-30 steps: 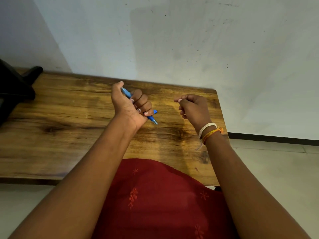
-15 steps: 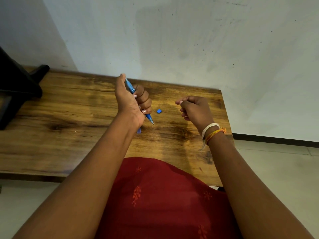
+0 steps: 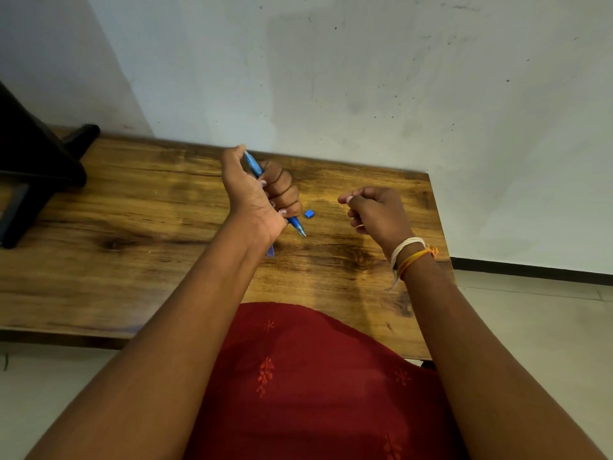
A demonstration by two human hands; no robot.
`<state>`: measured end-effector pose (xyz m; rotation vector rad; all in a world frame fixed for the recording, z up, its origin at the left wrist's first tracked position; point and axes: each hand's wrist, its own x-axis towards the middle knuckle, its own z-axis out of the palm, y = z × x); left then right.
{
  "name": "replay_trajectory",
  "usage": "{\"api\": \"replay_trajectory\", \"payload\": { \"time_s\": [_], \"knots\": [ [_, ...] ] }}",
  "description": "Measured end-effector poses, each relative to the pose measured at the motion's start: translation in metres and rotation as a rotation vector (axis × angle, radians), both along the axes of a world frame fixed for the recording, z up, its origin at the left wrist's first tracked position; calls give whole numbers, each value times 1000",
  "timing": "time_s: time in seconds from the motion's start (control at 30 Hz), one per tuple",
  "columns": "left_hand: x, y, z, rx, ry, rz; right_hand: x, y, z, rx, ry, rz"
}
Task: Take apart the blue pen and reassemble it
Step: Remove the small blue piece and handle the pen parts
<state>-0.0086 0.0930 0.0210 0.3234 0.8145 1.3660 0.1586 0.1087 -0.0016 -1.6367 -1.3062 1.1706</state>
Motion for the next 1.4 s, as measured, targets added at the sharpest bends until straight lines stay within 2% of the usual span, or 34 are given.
{"api": "replay_trajectory", "payload": {
  "time_s": [0.2,0.67,1.4],
  "knots": [
    [0,-1,-3,-11,-60,-11,-1,0,0,-7,-22,14],
    [-2,0,-1,28,-37,-27,-3,0,-3,-22,-47,43],
    [-3,-1,-1,6,-167,74,-2,1,-5,-22,-77,81]
  ]
}}
